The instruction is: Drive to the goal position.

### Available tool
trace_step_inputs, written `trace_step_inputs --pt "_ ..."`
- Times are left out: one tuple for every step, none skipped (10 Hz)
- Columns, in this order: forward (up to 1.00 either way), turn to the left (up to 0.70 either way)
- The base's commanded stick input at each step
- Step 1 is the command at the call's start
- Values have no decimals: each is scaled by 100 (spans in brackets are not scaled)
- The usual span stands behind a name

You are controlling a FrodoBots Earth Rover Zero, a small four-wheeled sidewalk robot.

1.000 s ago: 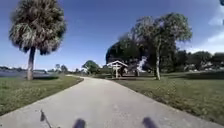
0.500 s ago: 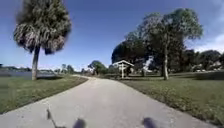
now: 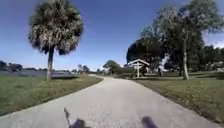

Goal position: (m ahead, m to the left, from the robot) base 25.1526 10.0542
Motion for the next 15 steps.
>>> trace_step_inputs --pt "70 0" --pt "70 0" --pt "70 0" --pt "70 0" --pt "70 0" --pt "70 0" --pt "70 0" --pt "70 0" --pt "70 0" --pt "70 0" --pt "70 9" --pt "70 33" --pt "70 35" --pt "70 35" --pt "70 35"
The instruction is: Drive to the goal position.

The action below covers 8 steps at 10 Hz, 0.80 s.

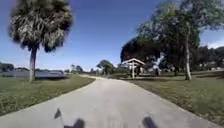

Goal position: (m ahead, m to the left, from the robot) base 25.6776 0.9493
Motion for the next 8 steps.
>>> trace_step_inputs --pt "70 0" --pt "70 0" --pt "70 0" --pt "70 0" --pt "70 0" --pt "70 0" --pt "70 0" --pt "70 0"
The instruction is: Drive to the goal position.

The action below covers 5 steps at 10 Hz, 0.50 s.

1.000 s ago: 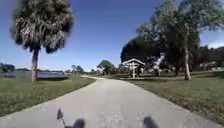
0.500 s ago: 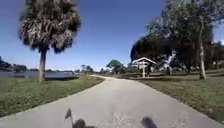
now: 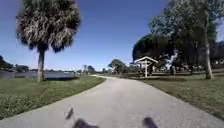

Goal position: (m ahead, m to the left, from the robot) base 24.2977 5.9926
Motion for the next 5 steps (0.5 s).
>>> trace_step_inputs --pt "70 0" --pt "70 0" --pt "70 0" --pt "70 0" --pt "70 0"
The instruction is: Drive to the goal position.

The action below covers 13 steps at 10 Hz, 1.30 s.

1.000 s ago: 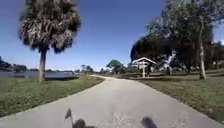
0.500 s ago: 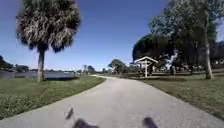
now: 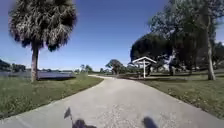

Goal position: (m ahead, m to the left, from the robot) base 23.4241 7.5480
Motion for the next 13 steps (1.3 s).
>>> trace_step_inputs --pt "70 0" --pt "70 0" --pt "70 0" --pt "70 0" --pt "70 0" --pt "70 0" --pt "70 0" --pt "70 0" --pt "70 0" --pt "70 0" --pt "70 0" --pt "70 0" --pt "70 0"
